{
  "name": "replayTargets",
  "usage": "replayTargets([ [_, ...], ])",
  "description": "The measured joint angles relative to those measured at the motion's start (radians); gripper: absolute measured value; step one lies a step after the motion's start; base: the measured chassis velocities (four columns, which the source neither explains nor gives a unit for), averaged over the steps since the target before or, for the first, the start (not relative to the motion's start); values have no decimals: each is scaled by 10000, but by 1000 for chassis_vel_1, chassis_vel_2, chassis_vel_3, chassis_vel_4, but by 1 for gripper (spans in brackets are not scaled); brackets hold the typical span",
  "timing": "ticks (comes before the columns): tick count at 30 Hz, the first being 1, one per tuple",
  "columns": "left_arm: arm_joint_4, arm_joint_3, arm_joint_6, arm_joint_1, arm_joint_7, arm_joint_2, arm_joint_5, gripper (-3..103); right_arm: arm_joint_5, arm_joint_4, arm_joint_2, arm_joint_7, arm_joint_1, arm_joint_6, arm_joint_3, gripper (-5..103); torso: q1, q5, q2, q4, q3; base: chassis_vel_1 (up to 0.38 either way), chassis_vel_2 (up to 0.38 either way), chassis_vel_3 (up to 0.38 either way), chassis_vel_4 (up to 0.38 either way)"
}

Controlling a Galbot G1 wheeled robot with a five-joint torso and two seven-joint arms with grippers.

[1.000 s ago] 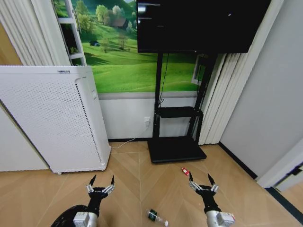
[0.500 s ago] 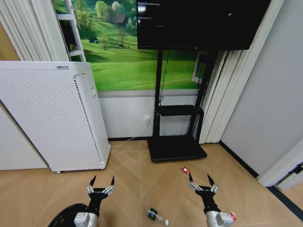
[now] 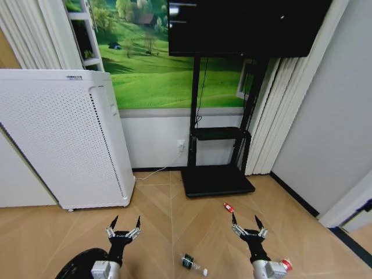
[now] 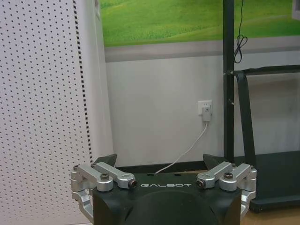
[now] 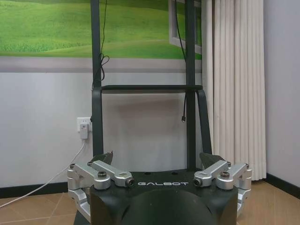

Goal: Pick up the trash bin and place the garbage on the floor into it.

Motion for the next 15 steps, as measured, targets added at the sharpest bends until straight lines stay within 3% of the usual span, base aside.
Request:
replayTargets([
  [4, 79, -126, -577, -41, -54, -42, 783, 100, 0, -37, -26, 33, -23, -2, 24, 100, -36, 0, -72, 0, -34, 0, 0, 0, 0],
  [9, -199, -218, -302, 298, -689, 211, 733, 100, 4, -67, -31, 46, -2, -16, 6, 100, -39, -1, -74, 0, -33, 0, 0, 0, 0],
  [12, -711, -804, 817, 1093, -2153, 842, -309, 100, 34, -146, -42, 50, 20, -25, 1, 100, -38, -1, -64, -1, -23, 0, 0, 0, 0],
  [13, -711, -804, 817, 1093, -2153, 842, -309, 100, 34, -146, -42, 50, 20, -25, 1, 100, -38, -1, -64, -1, -23, 0, 0, 0, 0],
  [14, -1074, -1317, 1679, 1632, -2621, 1075, -1549, 100, 61, -200, -78, 51, 40, -31, 1, 100, -38, -2, -56, 1, -17, 0, 0, 0, 0],
  [15, -1303, -1717, 2118, 2026, -2806, 1213, -2444, 100, 87, -232, -104, 51, 60, -40, -2, 100, -36, -4, -50, -1, -14, 0, 0, 0, 0],
])
